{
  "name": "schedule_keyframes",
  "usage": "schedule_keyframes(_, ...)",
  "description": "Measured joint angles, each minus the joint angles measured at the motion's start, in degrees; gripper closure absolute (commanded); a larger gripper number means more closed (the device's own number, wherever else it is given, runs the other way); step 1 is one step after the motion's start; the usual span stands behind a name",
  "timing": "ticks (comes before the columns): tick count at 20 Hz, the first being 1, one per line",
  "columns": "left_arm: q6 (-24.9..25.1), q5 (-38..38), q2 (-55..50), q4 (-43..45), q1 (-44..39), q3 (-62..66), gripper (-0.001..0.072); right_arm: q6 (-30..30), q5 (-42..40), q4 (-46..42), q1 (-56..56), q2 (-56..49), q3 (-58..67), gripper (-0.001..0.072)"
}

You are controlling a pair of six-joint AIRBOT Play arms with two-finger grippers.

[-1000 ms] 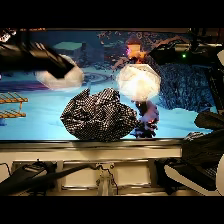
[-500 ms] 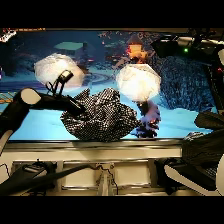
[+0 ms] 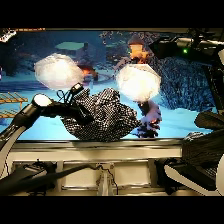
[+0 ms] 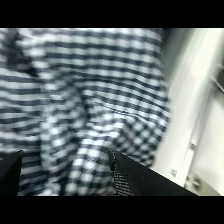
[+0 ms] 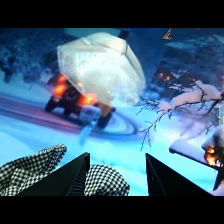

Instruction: Fold the clothes and pants, and hang the long-sleeved shirts on hangers.

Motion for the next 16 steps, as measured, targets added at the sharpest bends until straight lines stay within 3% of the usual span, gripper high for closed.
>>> schedule_keyframes(3, 2.21, -1.7, -2.8, -1.66, -3.06, -0.15, 0.0135, 0.04, 1.2, 0.11, 0.0, 0.0, 0.0, 0.0288)
schedule_keyframes(4, 2.6, -1.95, -3.67, -1.84, -4.26, -0.17, 0.031, 0.04, 1.66, 0.11, 0.0, 0.0, 0.0, 0.0289)
schedule_keyframes(5, 2.84, -2.21, -4.39, -2.19, -5.38, -0.17, 0.0592, 0.04, 2.16, 0.11, 0.0, 0.0, 0.0, 0.0289)
schedule_keyframes(6, 3.15, -2.4, -4.87, -2.38, -6.27, -0.17, 0.0692, 0.04, 2.84, 0.11, 0.0, 0.0, 0.0, 0.0289)
schedule_keyframes(11, 0.92, -5.7, -3.19, -2.64, -6.23, 0.76, 0.0695, 0.04, 7.41, 0.09, 0.0, 0.0, -0.02, 0.029)
schedule_keyframes(16, -6.1, -7.78, 11.02, -2.84, 0.61, 2.99, 0.0696, 1.68, 11.04, 0.28, 0.31, 0.98, -4.52, 0.029)
